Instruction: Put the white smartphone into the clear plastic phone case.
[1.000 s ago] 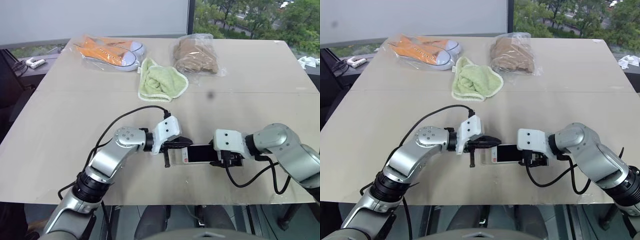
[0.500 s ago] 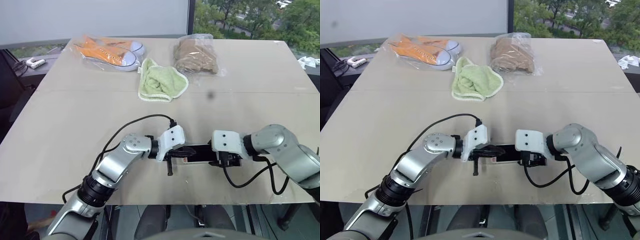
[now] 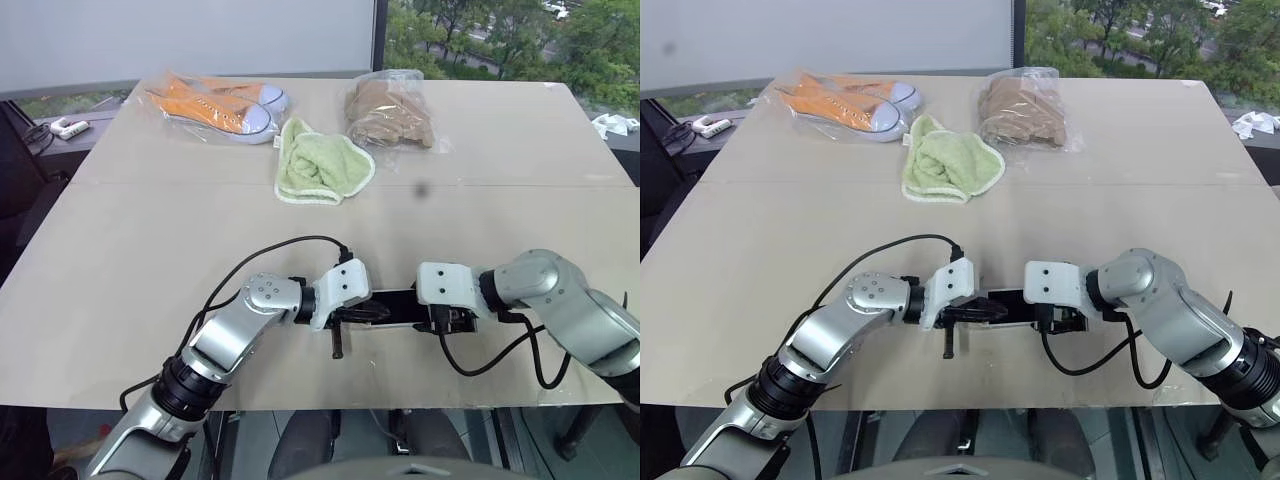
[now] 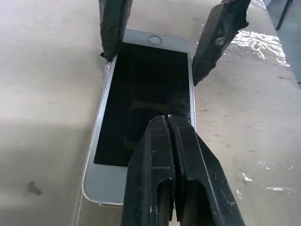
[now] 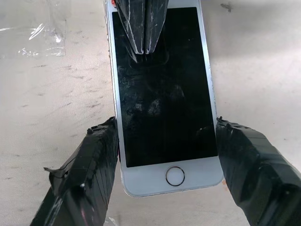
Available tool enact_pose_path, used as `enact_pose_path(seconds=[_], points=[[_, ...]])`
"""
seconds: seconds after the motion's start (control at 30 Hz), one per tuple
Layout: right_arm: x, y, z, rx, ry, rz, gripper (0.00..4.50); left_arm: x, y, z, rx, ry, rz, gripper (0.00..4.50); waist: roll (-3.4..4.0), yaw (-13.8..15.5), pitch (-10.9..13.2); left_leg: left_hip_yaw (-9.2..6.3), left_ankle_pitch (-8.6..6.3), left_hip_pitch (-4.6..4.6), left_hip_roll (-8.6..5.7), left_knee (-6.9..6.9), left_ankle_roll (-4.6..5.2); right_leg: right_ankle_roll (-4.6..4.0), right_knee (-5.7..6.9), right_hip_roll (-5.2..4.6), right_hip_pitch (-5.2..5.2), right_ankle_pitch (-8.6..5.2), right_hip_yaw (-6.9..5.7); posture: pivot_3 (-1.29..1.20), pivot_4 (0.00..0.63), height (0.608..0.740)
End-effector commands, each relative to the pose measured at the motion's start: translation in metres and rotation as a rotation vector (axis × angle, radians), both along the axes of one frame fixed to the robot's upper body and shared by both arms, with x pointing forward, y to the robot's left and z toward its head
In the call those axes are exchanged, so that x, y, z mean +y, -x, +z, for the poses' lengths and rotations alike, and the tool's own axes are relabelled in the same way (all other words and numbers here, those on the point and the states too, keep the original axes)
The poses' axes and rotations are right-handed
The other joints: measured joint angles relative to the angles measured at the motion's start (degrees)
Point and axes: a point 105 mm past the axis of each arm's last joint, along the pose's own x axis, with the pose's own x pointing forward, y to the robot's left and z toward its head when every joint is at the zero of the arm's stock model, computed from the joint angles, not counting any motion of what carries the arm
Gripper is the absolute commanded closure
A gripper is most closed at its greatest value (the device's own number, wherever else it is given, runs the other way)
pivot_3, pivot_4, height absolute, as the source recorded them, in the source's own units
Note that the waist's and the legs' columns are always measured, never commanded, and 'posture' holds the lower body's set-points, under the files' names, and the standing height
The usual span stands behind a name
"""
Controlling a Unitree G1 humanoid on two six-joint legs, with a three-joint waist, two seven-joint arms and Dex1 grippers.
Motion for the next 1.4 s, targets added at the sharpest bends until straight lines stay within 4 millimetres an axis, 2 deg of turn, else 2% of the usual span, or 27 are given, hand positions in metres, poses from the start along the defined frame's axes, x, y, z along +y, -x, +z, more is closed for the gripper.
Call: enact_pose_path(seconds=[0.03,0.2,0.43,0.47,0.57,0.67,0.83,0.97,1.03,1.1,1.13,1.23,1.3,1.4], points=[[0.009,-0.001,0.012,-0.069,-0.013,0.035,1.72,0.007,0.003,-0.014,0.061,-0.041,0.025,4.44,0.00,-0.02,0.00,0.01,0.00,0.04,0.00,0.00,0.00,0.00,0.00,0.00,0.04,0.00,0.01,0.00,0.150,0.740],[0.013,-0.001,0.013,-0.073,-0.007,0.048,1.72,0.009,0.004,-0.017,0.081,-0.055,0.033,4.44,0.01,0.01,0.00,0.03,-0.01,0.50,0.00,-0.14,0.01,0.00,-0.05,0.00,0.44,-0.01,0.03,0.00,0.150,0.740],[0.018,0.004,0.010,-0.055,0.000,0.074,1.72,0.013,0.006,-0.024,0.117,-0.070,0.044,4.44,0.00,0.01,-0.01,0.03,-0.01,0.53,0.00,-0.13,0.01,0.00,-0.05,0.00,0.46,-0.01,0.04,0.00,0.150,0.740],[0.019,0.004,0.010,-0.054,0.002,0.080,0.92,0.013,0.006,-0.025,0.117,-0.075,0.045,4.50,0.00,0.01,-0.01,0.02,-0.01,0.53,0.00,-0.13,0.01,0.00,-0.04,0.00,0.46,-0.01,0.03,0.00,0.150,0.740],[0.019,0.004,0.011,-0.053,0.004,0.084,0.04,0.015,0.007,-0.027,0.119,-0.083,0.043,4.50,0.02,0.00,-0.02,0.03,-0.01,0.55,0.01,-0.14,0.01,0.00,-0.04,0.00,0.47,-0.01,0.05,0.00,0.150,0.740],[0.018,0.003,0.016,-0.048,-0.019,0.069,0.04,0.015,0.008,-0.028,0.118,-0.084,0.041,4.50,0.01,0.07,-0.02,0.02,-0.01,0.57,0.00,-0.13,0.01,0.00,-0.07,-0.01,0.52,-0.01,0.04,0.00,0.150,0.740],[0.001,0.001,0.033,-0.023,-0.074,-0.007,0.04,0.016,0.008,-0.028,0.111,-0.092,0.039,4.50,0.02,0.25,-0.03,-0.03,-0.02,0.65,0.00,-0.13,0.04,0.00,-0.11,-0.02,0.65,-0.01,-0.01,0.00,0.150,0.740],[-0.032,0.001,0.035,0.009,-0.015,-0.070,0.04,0.015,0.005,-0.023,0.073,-0.068,0.038,4.50,0.02,0.52,-0.04,-0.05,-0.05,0.68,0.00,-0.13,0.09,0.00,-0.16,-0.05,0.72,-0.01,-0.05,0.00,0.150,0.740],[-0.041,-0.003,0.037,0.000,-0.007,-0.091,0.60,0.012,-0.001,-0.010,0.036,-0.013,0.053,4.50,0.04,0.46,-0.04,-0.04,-0.12,0.68,0.00,-0.14,0.21,0.00,-0.15,-0.05,0.72,-0.01,-0.05,0.00,0.150,0.740],[-0.045,-0.003,0.037,0.002,-0.003,-0.097,1.39,0.010,-0.003,0.004,0.008,0.046,0.051,4.50,0.04,0.24,-0.04,-0.04,-0.14,0.70,0.01,-0.14,0.24,0.00,-0.13,-0.04,0.72,-0.01,-0.04,0.00,0.150,0.740],[-0.046,-0.003,0.036,0.007,0.000,-0.097,1.86,0.009,-0.002,0.010,-0.003,0.071,0.044,4.50,0.04,0.21,-0.04,-0.04,-0.14,0.70,0.01,-0.14,0.24,0.00,-0.12,-0.04,0.72,-0.01,-0.04,0.00,0.150,0.740],[-0.051,-0.005,0.029,0.012,0.024,-0.097,3.35,0.020,-0.002,0.051,-0.023,0.182,0.043,4.50,0.03,0.13,-0.01,-0.04,-0.12,0.65,0.03,-0.14,0.20,0.00,-0.13,-0.04,0.67,-0.01,-0.05,0.00,0.150,0.740],[-0.050,-0.006,0.026,0.015,0.024,-0.091,4.43,0.037,0.002,0.061,0.024,0.178,0.056,4.50,0.03,-0.01,-0.01,-0.04,-0.04,0.62,0.03,-0.14,0.06,0.00,-0.15,-0.05,0.65,-0.01,-0.04,0.00,0.150,0.740],[-0.049,-0.009,0.021,0.012,0.031,-0.081,4.47,0.074,0.008,0.048,0.086,0.018,0.090,4.50,0.07,-0.27,0.00,-0.01,-0.03,0.67,0.04,-0.24,0.04,0.00,-0.16,-0.04,0.64,-0.01,0.00,0.00,0.150,0.740]])
